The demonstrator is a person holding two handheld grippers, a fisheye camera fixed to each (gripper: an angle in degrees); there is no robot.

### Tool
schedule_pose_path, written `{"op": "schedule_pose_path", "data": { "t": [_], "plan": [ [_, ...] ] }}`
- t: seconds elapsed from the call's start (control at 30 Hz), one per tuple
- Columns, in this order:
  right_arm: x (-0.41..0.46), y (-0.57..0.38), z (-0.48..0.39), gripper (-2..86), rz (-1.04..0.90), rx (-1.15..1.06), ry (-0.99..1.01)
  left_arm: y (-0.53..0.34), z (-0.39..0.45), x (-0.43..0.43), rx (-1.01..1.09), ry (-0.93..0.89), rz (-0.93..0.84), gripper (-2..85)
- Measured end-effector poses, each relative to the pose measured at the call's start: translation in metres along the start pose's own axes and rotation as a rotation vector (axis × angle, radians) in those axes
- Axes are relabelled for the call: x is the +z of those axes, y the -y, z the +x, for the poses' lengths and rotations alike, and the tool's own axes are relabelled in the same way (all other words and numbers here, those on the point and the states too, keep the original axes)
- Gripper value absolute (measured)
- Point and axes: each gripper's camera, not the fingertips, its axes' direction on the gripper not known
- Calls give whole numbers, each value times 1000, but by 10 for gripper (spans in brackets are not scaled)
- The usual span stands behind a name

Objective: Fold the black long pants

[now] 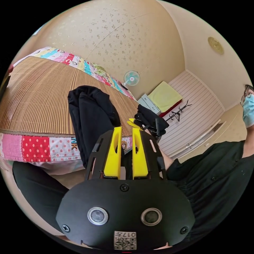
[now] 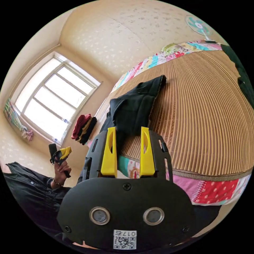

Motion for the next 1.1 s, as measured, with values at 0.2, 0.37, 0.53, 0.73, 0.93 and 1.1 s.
{"op": "schedule_pose_path", "data": {
  "t": [0.2, 0.37, 0.53, 0.73, 0.93, 1.1],
  "plan": [
    [56, 41, 17, 68, -163, 13, 84, 5, 30, 49, 91, 36, -105, 111],
    [0, 72, -70, 34, 35, -168, 337, 30, 64, 65, 221, 127, -133, 139],
    [-42, 119, -200, 26, 21, -375, 308, 75, 116, 81, 371, 305, -54, 168],
    [-66, 126, -312, 26, 3, -542, 405, 93, 157, 112, 420, 541, 64, 151],
    [-116, 107, -339, 45, 75, -637, 412, 102, 162, 76, 300, 241, 271, 50],
    [-174, 39, -293, 75, 195, -687, 232, 125, 174, 58, 299, 132, 290, 46]
  ]
}}
